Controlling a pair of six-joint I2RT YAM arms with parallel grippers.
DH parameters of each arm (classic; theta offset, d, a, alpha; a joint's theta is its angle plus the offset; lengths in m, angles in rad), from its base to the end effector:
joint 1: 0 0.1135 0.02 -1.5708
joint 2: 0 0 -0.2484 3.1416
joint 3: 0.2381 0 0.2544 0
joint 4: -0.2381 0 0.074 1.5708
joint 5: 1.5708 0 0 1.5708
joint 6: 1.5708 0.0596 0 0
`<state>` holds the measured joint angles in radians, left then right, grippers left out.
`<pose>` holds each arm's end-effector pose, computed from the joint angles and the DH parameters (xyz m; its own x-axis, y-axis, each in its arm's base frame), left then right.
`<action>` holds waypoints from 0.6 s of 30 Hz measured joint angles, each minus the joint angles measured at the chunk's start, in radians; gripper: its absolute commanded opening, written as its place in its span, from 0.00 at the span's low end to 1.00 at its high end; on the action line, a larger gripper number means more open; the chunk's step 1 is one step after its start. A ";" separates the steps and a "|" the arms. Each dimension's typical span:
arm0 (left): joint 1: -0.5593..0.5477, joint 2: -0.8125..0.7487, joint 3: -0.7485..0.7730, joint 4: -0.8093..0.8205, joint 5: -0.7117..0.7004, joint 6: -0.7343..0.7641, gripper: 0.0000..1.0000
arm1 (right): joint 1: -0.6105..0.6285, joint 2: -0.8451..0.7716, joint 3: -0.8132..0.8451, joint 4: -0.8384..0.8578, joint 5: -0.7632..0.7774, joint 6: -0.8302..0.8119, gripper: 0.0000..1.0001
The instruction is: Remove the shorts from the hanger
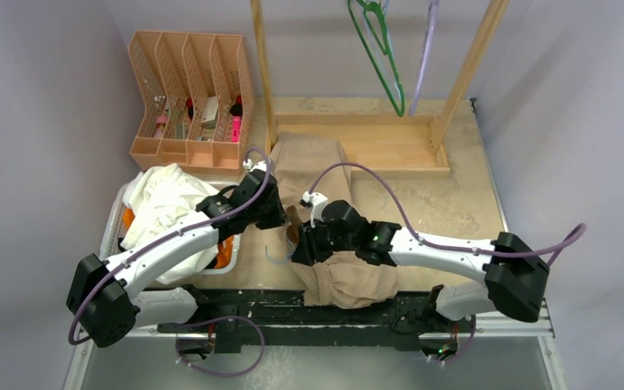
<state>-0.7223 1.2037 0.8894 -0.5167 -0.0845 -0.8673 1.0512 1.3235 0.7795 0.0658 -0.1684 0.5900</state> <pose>0.2092 -0.1777 0.2275 -0.8283 -0.2829 -0.4836 -0.0241 0.8803 -0.4738 0.1500 0.2824 0.2166 -0.7071 -0.1314 -0.6948 -0.6453 0.5217 0.5580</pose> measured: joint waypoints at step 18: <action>0.000 -0.021 0.000 -0.045 0.000 0.000 0.00 | 0.025 0.235 0.102 -0.094 0.121 -0.051 0.48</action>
<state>-0.7227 1.1828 0.8898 -0.5621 -0.0849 -0.8673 1.0763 1.5589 0.8818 -0.0284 -0.0471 0.5388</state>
